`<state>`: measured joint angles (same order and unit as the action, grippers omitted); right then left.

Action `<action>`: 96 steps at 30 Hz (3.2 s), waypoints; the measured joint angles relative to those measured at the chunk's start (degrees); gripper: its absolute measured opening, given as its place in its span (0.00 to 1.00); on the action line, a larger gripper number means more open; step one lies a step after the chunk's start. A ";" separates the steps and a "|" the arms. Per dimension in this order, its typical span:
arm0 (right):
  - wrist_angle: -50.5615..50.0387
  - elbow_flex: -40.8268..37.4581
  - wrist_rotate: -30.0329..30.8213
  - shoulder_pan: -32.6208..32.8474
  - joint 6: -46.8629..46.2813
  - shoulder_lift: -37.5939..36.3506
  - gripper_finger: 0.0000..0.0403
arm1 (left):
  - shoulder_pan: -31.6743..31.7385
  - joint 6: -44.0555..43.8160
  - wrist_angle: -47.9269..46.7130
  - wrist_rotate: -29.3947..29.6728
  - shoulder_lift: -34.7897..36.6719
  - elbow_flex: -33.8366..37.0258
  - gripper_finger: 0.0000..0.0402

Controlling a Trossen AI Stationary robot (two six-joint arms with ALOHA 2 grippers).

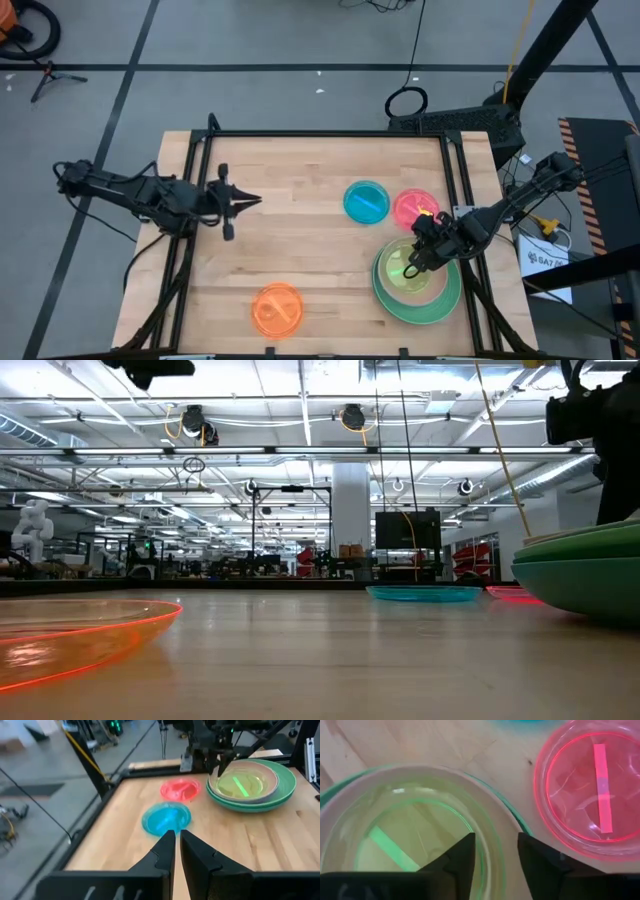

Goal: Stack plastic plates
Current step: Stack the orange transparent plate on top of the green transparent plate

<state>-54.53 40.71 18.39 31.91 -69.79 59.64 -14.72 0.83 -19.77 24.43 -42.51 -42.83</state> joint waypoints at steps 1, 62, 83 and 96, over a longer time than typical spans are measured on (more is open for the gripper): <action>0.11 0.00 1.11 -0.03 -0.72 0.00 0.37 | 0.00 -1.27 -0.12 0.00 -0.81 0.00 0.09; 17.04 5.57 25.10 -0.38 19.92 0.24 0.37 | -18.84 -38.99 8.06 -18.34 -48.27 0.02 0.47; 17.00 5.57 25.32 -0.38 19.98 0.25 0.37 | -18.80 -39.99 12.15 -18.93 -50.19 0.54 0.47; 17.00 5.57 25.34 -0.38 20.16 0.26 0.37 | -18.58 -40.42 15.35 -19.04 -50.19 2.45 0.40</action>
<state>-37.53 46.28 43.72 31.53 -49.63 59.90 -33.30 -39.59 -4.42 5.39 -92.71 -40.38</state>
